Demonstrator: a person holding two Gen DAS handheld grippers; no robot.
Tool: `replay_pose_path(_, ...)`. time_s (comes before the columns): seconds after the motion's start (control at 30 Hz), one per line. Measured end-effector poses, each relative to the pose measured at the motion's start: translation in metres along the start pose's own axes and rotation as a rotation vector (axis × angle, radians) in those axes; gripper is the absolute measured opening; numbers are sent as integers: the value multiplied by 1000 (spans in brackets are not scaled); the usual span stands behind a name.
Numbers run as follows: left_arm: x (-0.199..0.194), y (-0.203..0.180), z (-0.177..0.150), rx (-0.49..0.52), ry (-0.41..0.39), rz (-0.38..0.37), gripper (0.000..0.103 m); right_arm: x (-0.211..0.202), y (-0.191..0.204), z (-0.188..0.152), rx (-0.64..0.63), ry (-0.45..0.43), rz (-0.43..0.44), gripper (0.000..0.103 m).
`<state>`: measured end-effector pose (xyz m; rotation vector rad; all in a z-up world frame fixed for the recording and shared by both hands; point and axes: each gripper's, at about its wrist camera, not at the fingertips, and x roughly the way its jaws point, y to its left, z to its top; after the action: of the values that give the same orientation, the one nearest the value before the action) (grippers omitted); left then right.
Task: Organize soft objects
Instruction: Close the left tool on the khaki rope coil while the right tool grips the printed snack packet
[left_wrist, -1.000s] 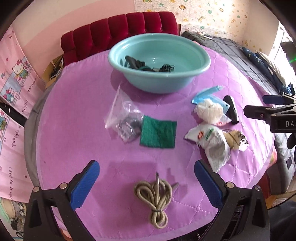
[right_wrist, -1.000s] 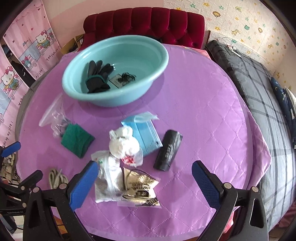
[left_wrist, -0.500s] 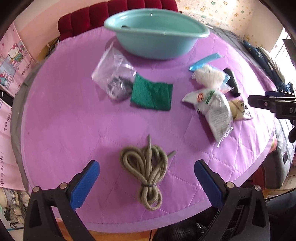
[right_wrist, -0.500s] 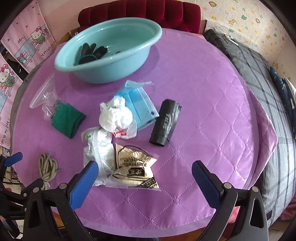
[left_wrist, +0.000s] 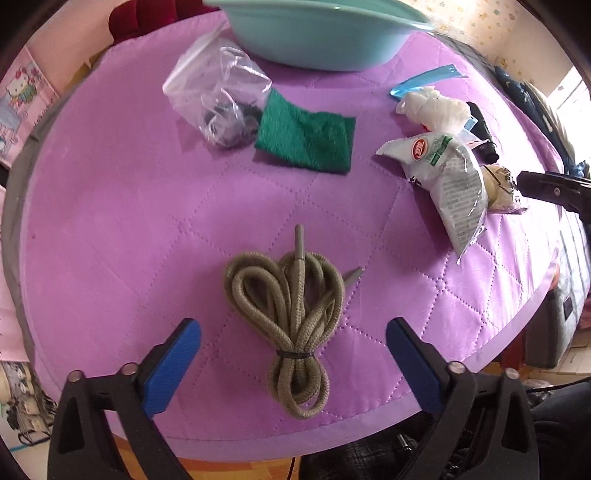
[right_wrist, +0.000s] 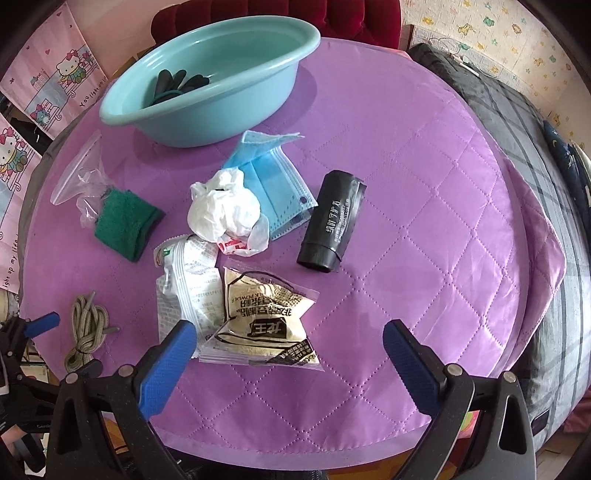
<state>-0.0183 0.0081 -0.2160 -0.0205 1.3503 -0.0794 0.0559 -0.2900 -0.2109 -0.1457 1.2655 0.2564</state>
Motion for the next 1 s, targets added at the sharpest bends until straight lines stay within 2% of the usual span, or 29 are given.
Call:
replay_pose_path(0.03, 1, 0, 0, 4, 2, 0, 87, 0, 0, 1, -1, 1, 1, 103)
replay_pose_path(0.07, 2, -1, 0, 10, 4, 4, 73, 1, 0, 2, -1, 3, 2, 103)
replay_pose_path(0.1, 4, -2, 0, 19, 12, 10, 65, 3, -2, 2, 0, 3, 3, 103)
replay_pose_path(0.13, 6, -3, 1, 21, 14, 13, 47, 3, -2, 3, 0, 5, 3, 103)
replay_pose_path(0.17, 5, -3, 2, 17, 3, 12, 35, 4, -2, 3, 0, 8, 4, 103)
replay_pose_path(0.27, 2, -4, 4, 3, -12, -17, 29, 6, -2, 5, 3, 10, 7, 103)
replay_pose_path(0.57, -12, -15, 18, 8, -35, -49, 29, 13, -5, 9, 1, 28, 14, 103)
replay_pose_path(0.8, -18, -23, 23, 19, -44, -13, 29, 25, -7, 17, 5, 52, 30, 103)
replay_pose_path(1.0, -16, -22, 28, 19, -45, -10, 29, 44, -9, 27, 16, 88, 49, 102)
